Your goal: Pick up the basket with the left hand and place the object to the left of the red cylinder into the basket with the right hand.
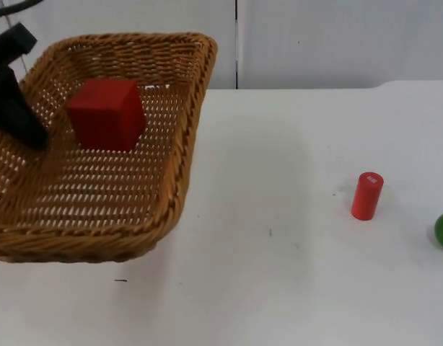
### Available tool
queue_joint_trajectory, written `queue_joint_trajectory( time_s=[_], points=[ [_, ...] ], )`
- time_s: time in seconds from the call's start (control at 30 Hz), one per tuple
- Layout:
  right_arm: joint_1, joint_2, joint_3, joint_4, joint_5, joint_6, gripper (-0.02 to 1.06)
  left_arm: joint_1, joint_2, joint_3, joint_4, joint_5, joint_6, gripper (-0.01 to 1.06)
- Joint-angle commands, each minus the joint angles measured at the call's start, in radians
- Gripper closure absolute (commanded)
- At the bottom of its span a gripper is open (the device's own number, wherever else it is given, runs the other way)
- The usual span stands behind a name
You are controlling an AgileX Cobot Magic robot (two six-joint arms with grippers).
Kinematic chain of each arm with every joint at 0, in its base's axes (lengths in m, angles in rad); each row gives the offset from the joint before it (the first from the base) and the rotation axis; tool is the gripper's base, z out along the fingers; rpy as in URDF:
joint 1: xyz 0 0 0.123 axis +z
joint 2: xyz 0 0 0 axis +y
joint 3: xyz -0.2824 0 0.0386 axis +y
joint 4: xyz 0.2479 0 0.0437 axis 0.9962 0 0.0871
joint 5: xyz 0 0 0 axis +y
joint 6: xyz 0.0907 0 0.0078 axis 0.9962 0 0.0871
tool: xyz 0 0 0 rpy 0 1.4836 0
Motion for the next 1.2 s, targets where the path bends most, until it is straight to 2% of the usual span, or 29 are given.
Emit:
queue_joint_trajectory(
  time_s=[0.0,0.17,0.33,0.5,1.17],
  points=[
    [-0.003,-0.007,0.006,0.001,0.006,0.001,0.26,-0.004,0.021,0.001,-0.066,-0.026,0.028,1.05],
    [-0.003,-0.007,0.006,0.003,0.008,0.001,0.26,-0.004,0.083,0.001,-0.090,-0.098,0.047,1.05],
    [-0.003,-0.007,0.006,0.003,0.010,0.001,0.26,-0.004,0.152,0.001,-0.170,-0.161,0.144,1.05],
    [-0.003,-0.007,0.006,0.003,0.010,0.001,0.26,-0.004,0.214,-0.001,-0.199,-0.210,0.171,1.05],
    [-0.003,-0.007,0.006,-0.001,0.015,-0.011,0.26,-0.004,0.446,-0.197,-0.190,-0.198,0.217,1.05]
  ],
)
